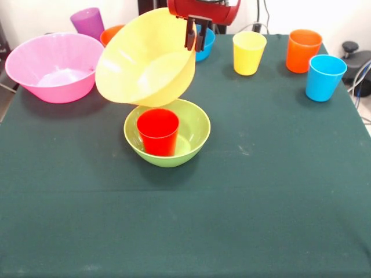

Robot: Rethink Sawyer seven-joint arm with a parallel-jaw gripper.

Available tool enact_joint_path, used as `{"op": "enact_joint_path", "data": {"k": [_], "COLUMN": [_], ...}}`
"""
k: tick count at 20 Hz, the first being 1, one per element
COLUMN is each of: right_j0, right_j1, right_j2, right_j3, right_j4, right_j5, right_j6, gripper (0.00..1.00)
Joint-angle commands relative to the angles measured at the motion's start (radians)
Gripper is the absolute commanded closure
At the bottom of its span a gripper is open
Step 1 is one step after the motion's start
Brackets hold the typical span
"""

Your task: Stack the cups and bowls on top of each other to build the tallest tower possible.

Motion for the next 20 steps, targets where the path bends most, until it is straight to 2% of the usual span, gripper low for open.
{"op": "enact_joint_path", "data": {"k": [1,13,20], "right_j0": [0.021,0.032,0.031], "right_j1": [0.029,0.023,0.069], "right_j2": [0.036,0.027,0.029], "right_j3": [-0.101,-0.141,-0.149], "right_j4": [0.002,-0.009,-0.024], "right_j5": [0.137,0.192,0.134], "right_j6": [-0.004,-0.004,0.001], "gripper": [1.0,1.0,1.0]}}
